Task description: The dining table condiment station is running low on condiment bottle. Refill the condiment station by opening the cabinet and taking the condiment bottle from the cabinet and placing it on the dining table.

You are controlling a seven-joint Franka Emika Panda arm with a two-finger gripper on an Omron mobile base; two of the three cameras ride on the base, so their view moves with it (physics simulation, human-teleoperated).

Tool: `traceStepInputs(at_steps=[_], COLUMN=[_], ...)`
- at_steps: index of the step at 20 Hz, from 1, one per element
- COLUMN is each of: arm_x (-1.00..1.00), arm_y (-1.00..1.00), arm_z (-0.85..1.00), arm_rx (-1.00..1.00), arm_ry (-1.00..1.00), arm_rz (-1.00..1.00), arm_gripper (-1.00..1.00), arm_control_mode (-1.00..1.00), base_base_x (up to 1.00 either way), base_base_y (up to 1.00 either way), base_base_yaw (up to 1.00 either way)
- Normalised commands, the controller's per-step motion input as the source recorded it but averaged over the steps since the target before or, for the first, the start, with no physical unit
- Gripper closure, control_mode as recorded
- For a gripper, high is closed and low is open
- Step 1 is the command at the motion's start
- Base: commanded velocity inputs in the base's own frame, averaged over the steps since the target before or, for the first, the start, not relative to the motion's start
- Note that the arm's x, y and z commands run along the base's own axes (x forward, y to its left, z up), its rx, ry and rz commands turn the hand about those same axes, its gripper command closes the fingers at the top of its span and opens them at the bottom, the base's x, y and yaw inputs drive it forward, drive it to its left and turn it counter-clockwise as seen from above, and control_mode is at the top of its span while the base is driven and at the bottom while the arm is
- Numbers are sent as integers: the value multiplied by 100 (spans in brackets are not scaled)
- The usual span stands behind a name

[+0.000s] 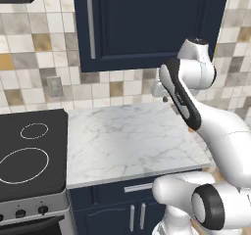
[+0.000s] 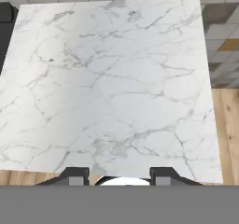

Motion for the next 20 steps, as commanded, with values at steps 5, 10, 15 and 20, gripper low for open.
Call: traceStepInputs(at_steps=[5,10,15,20], arm_x=[-44,-100,-51,0], arm_y=[1,35,92,100], arm_z=[5,55,69,62], arm_rx=[0,-9,-6,0], arm_ry=[-23,-73,-71,-55], arm_rz=[0,0,0,2], arm_gripper=[-100,-100,-100,-100], arm_control_mode=[-100,-100,-100,-100], base_base_x=[0,0,0,0], base_base_y=[0,0,0,0], base_base_yaw=[0,0,0,0])
